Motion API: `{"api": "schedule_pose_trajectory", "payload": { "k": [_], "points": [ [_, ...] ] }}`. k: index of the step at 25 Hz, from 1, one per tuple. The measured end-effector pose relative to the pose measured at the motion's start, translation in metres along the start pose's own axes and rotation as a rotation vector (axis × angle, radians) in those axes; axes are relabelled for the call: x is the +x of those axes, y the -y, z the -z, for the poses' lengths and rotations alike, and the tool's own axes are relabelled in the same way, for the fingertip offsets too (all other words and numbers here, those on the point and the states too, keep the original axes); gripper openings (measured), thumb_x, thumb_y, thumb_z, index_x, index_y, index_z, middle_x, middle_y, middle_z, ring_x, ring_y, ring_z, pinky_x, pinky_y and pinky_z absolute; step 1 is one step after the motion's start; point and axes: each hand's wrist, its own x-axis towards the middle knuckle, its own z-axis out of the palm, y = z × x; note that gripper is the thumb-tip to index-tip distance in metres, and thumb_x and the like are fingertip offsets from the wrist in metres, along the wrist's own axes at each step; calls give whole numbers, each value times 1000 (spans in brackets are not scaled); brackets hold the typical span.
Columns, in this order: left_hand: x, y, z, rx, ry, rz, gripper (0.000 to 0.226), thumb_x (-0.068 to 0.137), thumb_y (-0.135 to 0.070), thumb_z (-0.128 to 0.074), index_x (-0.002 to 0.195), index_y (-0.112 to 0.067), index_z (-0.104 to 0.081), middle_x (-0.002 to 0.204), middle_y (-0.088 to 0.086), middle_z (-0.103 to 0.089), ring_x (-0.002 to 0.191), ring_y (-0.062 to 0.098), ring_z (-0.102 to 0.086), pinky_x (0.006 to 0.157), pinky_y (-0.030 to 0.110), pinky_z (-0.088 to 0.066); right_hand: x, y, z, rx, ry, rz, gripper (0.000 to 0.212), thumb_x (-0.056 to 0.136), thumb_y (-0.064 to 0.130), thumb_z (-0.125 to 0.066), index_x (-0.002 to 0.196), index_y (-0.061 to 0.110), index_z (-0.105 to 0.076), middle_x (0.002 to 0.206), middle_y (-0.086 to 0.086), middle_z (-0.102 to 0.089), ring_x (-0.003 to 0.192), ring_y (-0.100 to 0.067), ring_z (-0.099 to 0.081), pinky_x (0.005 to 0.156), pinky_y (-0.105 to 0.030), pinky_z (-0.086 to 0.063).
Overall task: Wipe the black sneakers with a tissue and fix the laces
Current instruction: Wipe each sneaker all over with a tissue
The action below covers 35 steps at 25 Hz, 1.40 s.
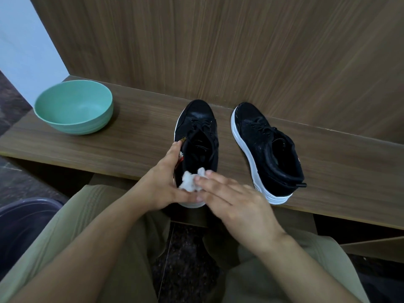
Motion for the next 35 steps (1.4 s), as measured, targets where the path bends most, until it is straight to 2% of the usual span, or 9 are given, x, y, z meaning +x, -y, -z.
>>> {"api": "schedule_pose_trajectory", "payload": {
  "k": [3, 7, 11, 16, 18, 21, 24, 29, 35],
  "points": [
    [1, -2, -1, -12, 0, 9, 137, 40, -53, -84, 147, -37, 0, 152, -8, -26, 137, 8, -31, 114, 36, -27, -8, -12, 4, 17, -45, -49, 45, 103, 13, -28, 104, 8, -72, 115, -5, -69, 112, -22, -62, 77, -35, -58],
    [-3, -8, 1, 52, -19, 15, 137, 36, -59, -73, 147, -31, 3, 156, -7, -13, 137, 2, -19, 110, 20, -21, 3, 20, -11, -1, -74, 44, 36, 100, 12, -38, 99, 11, -74, 114, -1, -70, 112, -17, -62, 88, -25, -47],
    [-1, -1, 0, 2, -4, 24, 137, 37, -64, -83, 146, -40, -2, 153, -8, -25, 141, 7, -23, 116, 39, -23, -10, -8, -8, -27, -95, -8, 30, 97, 10, -44, 99, 9, -74, 114, -2, -70, 112, -20, -62, 82, -33, -56],
    [-4, -21, -2, -367, -68, 63, 76, 67, -61, -66, 132, -50, -29, 131, -42, -39, 121, -19, -35, 103, 13, -30, -1, 2, -14, 413, -304, -761, 31, 85, 3, -50, 104, 12, -73, 114, 6, -67, 110, -1, -59, 98, -22, -45],
    [4, -20, -10, -419, -190, 151, 88, 67, -83, -43, 143, -41, -24, 147, -29, -25, 136, -5, -22, 113, 28, -19, 7, 37, -18, 645, -270, -1002, 25, 87, 4, -56, 101, 18, -71, 119, 13, -62, 112, 6, -55, 97, -18, -43],
    [15, -14, -29, -377, -295, 185, 85, 77, -77, -32, 148, -34, -10, 157, -10, -9, 144, 10, -9, 117, 43, -12, 16, 58, -23, 852, -254, -1116, 17, 92, 9, -55, 90, 25, -61, 110, 26, -55, 109, 10, -51, 87, -6, -36],
    [26, -3, -34, -446, -302, 187, 90, 68, -75, -39, 146, -39, -11, 157, -12, -11, 143, 7, -11, 117, 41, -13, 34, 16, -46, 849, -276, -1258, 12, 94, 10, -50, 92, 18, -59, 87, 13, -60, 90, -7, -56, 82, -25, -45],
    [31, -3, -36, -635, -339, 182, 79, 79, -50, -45, 147, -33, -9, 156, -9, -15, 142, 12, -19, 116, 41, -20, 43, -10, -70, 981, -186, -1410, 32, 96, 10, -44, 119, 26, -60, 117, 6, -63, 109, -11, -57, 96, -29, -45],
    [33, -10, -39, -694, -399, 139, 51, 96, -30, -40, 145, -29, -24, 141, 1, -44, 128, 20, -43, 109, 43, -33, 5, 70, -23, 690, 28, -1472, 34, 92, 11, -55, 123, 24, -63, 112, 1, -69, 106, -13, -61, 84, -9, -36]
  ]
}}
